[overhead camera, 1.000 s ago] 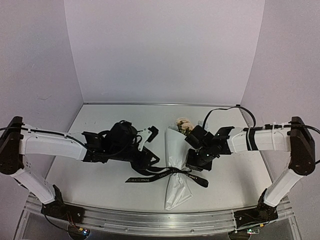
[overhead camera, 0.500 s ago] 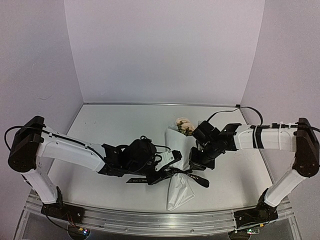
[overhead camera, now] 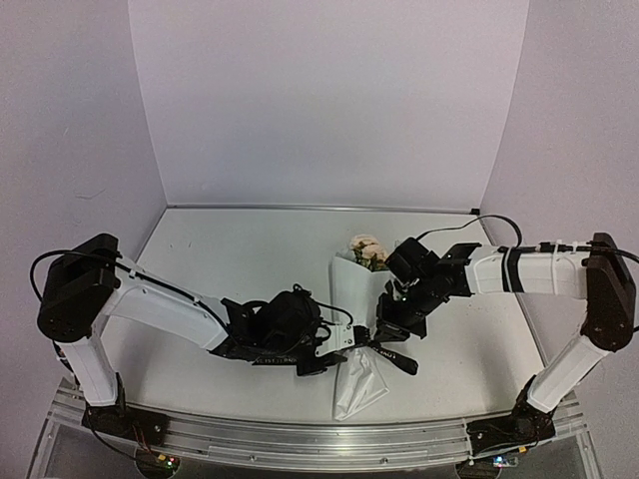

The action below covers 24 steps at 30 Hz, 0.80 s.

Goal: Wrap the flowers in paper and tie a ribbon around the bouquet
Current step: Adjust the ribbon on the folded bouquet.

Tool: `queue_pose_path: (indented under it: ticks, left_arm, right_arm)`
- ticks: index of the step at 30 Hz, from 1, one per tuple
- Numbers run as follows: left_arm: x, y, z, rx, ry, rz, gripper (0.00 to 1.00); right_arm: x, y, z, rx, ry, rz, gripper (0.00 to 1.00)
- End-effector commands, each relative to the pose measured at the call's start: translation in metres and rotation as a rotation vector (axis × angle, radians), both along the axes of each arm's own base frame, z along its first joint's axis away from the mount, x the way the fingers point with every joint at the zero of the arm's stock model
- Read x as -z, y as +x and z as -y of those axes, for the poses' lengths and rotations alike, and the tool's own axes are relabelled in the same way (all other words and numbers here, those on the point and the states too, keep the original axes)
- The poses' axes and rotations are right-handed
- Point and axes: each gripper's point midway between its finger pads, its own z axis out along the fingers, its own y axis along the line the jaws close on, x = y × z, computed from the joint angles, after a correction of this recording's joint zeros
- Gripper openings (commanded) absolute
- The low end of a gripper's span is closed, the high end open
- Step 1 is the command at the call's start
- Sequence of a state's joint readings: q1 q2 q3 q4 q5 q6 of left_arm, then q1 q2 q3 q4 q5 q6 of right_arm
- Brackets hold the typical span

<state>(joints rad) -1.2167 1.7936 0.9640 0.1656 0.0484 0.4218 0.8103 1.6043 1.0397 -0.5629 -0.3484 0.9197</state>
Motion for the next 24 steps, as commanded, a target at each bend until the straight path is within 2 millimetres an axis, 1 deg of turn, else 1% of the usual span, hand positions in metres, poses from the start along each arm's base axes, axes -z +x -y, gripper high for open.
queue_pose_path:
  ticks: [1, 5, 7, 9, 13, 19, 24]
  left_arm:
    - [-0.018, 0.011, 0.022, 0.018, -0.049, 0.091, 0.29]
    - [-0.014, 0.015, 0.027, 0.018, -0.041, 0.106, 0.28]
    - [-0.013, 0.026, 0.027, -0.031, -0.034, 0.147, 0.25]
    - [-0.013, 0.033, 0.026, -0.060, -0.029, 0.175, 0.24]
    - [-0.008, 0.034, 0.026, -0.053, -0.013, 0.181, 0.23]
    - [-0.006, 0.035, 0.025, -0.062, -0.013, 0.184, 0.12]
    - [-0.008, 0.040, 0.022, -0.099, -0.014, 0.189, 0.01]
  right_arm:
    - [-0.002, 0.002, 0.000, -0.010, 0.007, -0.005, 0.00]
    - [-0.001, 0.002, 0.003, -0.005, 0.004, -0.008, 0.00]
    - [-0.001, 0.001, 0.004, -0.007, 0.004, -0.008, 0.00]
    - [-0.001, 0.001, 0.004, -0.007, 0.004, -0.008, 0.00]
    - [-0.001, 0.000, 0.004, -0.008, 0.005, -0.011, 0.00]
    - [-0.001, 0.001, 0.008, -0.005, -0.006, 0.001, 0.00]
    - [0.001, 0.003, 0.019, 0.018, -0.033, 0.011, 0.00]
